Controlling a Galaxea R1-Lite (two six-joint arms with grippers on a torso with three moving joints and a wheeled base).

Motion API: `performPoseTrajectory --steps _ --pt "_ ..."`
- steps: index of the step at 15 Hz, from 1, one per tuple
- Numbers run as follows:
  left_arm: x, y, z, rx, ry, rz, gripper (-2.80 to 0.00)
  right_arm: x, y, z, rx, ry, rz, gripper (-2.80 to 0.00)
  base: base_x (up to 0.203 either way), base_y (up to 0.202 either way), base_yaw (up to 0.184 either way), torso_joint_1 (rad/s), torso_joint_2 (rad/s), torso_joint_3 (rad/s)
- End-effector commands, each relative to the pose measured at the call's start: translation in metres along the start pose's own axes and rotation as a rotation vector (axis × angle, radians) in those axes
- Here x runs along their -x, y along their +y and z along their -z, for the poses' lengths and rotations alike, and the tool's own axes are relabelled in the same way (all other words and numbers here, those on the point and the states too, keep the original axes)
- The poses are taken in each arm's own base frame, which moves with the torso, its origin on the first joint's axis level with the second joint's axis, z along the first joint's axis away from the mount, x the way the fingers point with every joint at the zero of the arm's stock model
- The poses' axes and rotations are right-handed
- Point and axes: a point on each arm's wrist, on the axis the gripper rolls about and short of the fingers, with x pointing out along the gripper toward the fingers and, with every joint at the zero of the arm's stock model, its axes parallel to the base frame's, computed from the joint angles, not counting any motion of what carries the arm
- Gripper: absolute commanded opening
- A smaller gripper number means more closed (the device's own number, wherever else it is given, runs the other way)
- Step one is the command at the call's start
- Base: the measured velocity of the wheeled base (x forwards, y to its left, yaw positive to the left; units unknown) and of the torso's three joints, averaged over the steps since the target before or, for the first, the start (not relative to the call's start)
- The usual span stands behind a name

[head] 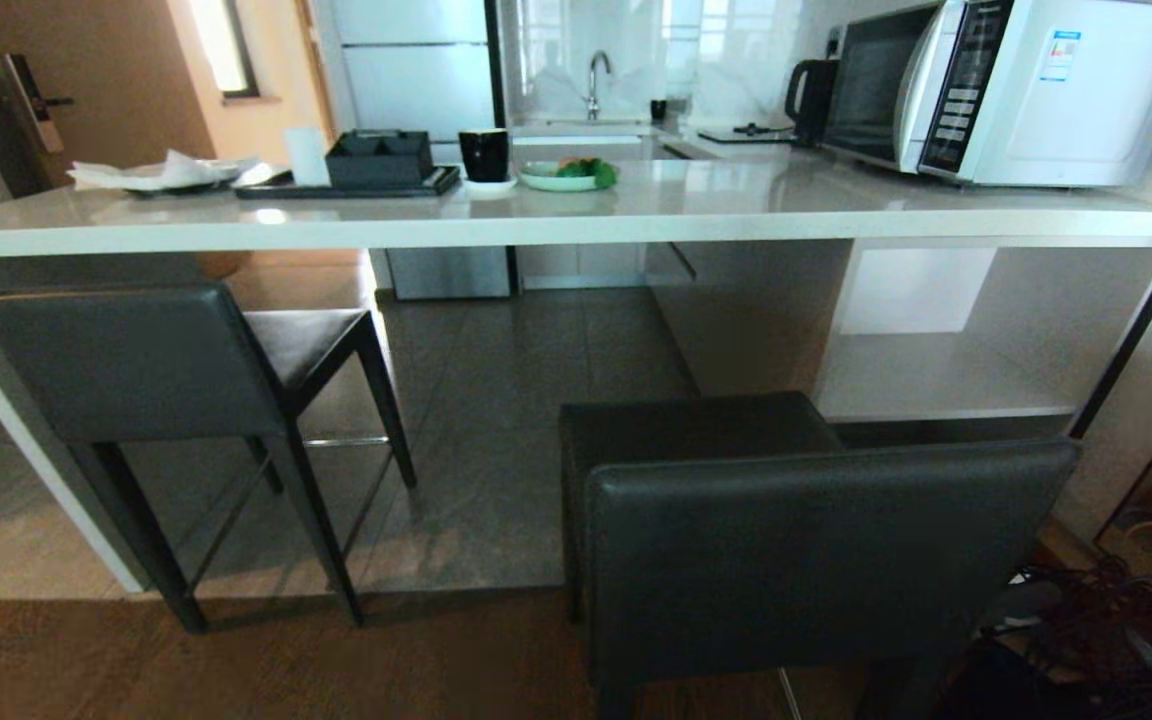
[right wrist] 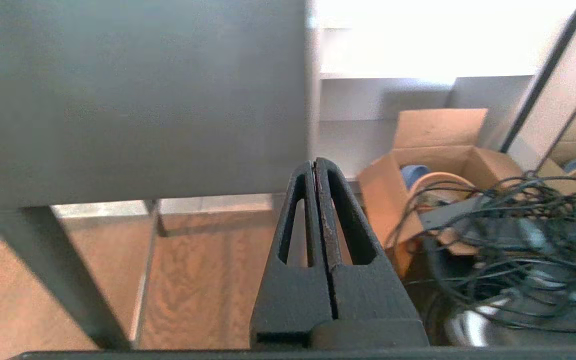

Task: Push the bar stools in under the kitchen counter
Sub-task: Push the gray chair back under the dining table

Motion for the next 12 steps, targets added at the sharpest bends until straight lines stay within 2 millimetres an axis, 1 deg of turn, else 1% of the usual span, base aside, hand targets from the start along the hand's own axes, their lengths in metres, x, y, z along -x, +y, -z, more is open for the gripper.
performPoseTrajectory --steps 1,9,12 --pt "-0.0002 0.0 0.0 0.0 0.003 -0.001 -2.8 0.0 0.0 0.0 0.0 0.0 -0.001 -2.8 0.0 -0.189 0.001 0.003 0.0 0.0" --pt "-0.0001 0.0 -0.0001 0.003 0.0 -0.001 -2.8 0.0 0.0 0.0 0.0 0.0 -0.001 -2.8 0.0 -0.195 0.001 0.002 0.0 0.004" --pt "-0.0001 0.0 -0.0001 0.003 0.0 -0.001 -2.8 0.0 0.0 0.0 0.0 0.0 -0.001 -2.8 0.0 -0.135 0.001 0.0 0.0 0.002"
